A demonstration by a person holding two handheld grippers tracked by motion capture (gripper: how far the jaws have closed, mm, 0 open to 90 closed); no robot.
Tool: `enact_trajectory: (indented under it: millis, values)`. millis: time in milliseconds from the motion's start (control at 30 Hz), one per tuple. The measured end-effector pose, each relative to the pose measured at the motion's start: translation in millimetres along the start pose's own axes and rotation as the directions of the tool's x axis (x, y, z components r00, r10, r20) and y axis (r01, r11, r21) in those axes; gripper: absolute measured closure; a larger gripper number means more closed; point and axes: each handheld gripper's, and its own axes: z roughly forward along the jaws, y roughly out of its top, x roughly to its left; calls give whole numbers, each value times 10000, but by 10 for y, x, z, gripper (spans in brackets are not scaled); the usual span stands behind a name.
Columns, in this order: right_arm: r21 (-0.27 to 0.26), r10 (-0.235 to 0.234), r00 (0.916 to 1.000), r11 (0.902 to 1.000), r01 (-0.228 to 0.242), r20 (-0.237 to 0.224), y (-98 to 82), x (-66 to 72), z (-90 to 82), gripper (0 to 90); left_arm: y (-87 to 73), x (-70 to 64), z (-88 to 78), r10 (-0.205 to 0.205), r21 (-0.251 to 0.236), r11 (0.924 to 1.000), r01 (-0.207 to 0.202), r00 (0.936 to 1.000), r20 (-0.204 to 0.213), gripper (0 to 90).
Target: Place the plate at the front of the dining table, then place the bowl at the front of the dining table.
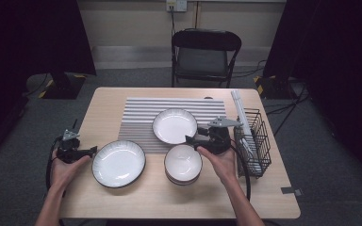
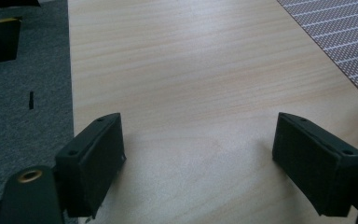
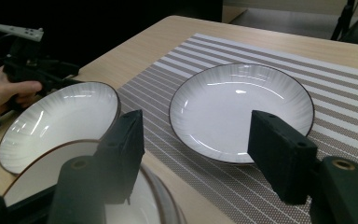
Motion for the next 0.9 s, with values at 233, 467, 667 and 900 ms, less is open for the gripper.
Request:
enact_trajectory:
  millis: [233,467,667,900]
  values:
    - [-90,-455,9988,9989,454,-190,-27,129,-77,376,1,2,1,12,10,10000,-12,10000,18,151]
    - [337,-334,9987,9988,347,-383,-83,132,-85,395,1,1,1,11,6,10000,-11,10000,14,151]
    - [845,-722,9958,9935,768,-565,-93,193,-30,422,1,3,1,20,9,10000,-20,10000,27,151]
    - [1183,-885,9939,9883,958,-653,-146,136,56,545,1,6,2,33,8,10000,-33,10000,42,151]
